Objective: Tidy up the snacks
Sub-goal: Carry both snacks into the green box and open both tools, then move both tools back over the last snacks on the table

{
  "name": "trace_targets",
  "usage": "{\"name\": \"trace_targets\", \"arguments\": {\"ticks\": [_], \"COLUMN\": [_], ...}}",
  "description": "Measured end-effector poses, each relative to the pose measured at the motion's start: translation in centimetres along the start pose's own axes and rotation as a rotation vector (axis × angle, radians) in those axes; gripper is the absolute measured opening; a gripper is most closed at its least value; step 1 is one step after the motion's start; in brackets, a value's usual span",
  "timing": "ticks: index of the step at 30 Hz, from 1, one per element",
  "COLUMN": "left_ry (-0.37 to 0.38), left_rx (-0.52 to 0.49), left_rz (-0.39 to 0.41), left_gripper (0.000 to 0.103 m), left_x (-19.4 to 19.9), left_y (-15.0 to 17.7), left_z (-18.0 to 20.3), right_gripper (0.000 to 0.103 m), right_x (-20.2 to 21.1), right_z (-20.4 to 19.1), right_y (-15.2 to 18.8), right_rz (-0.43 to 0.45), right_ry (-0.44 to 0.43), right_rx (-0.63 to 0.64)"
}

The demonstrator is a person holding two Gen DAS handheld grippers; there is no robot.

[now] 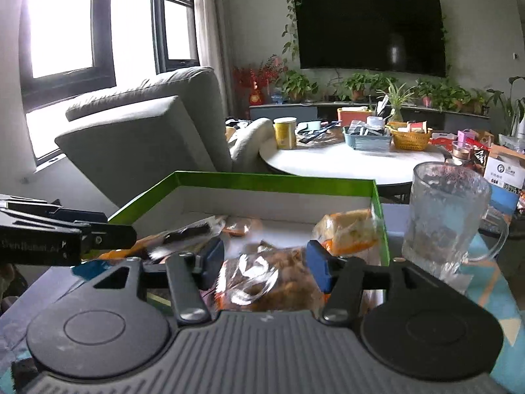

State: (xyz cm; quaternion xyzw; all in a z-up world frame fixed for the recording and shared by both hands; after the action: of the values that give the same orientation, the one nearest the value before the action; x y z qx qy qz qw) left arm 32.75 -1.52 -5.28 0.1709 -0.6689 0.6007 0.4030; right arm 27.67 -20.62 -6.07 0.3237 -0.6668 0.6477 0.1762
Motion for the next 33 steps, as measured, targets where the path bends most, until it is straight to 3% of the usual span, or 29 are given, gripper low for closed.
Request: {"name": "trace_targets", "arguments": {"ticks": [8,15,20,24,28,33], "left_ry": [-0.013,-0.003,0.031,0.033,-0.013,0.013], "left_rx": [0.013,-0.009,-0.056,-0.099,-0.139,-0.098], "left_rz": [0.003,-0.102,-0.169,-0.197,-0.214,-0.21], "left_gripper": [0.053,0.053,0.053,0.053,0.053,0.053], "left_x": [4.1,5.5,5.9,5.4,4.5,4.5], "left_y": [3.8,9.3,12.4,13.5,14.3,14.6], "left_z": [-2.3,-3.4,-3.1,-2.2,-1.8,-2.5], "right_gripper": [0.071,0.072,0.072,0.072,0.073,0.081], "right_x": [2.9,3.7,3.2,2.3,1.3,0.9], "right_z": [-1.1,-3.0,-4.8,-6.3,-7.1,-7.4], "right_y": [1.5,3.3,5.2,6.1,6.6,6.8], "right_rz": [0.004,-0.037,-0.118,-0.163,-0.194,-0.197], "right_ry": [-0.048,-0.084,-0.14,-0.16,-0.159,-0.144], "right_rx": [0.025,0.068,0.139,0.184,0.2,0.207]}}
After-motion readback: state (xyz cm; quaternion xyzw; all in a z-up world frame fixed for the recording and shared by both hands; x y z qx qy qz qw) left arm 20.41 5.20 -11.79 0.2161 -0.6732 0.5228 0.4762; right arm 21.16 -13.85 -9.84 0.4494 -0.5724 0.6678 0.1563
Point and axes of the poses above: each gripper's, at about its wrist camera, not at the fingertips, and x roughly against the way its jaws point, z to its right, y to its underside, the point moved 3 cm from there along -x, roughly the way its jaws point, and after that the axes turned 15 degrees about -z, right-handed, at the moved point
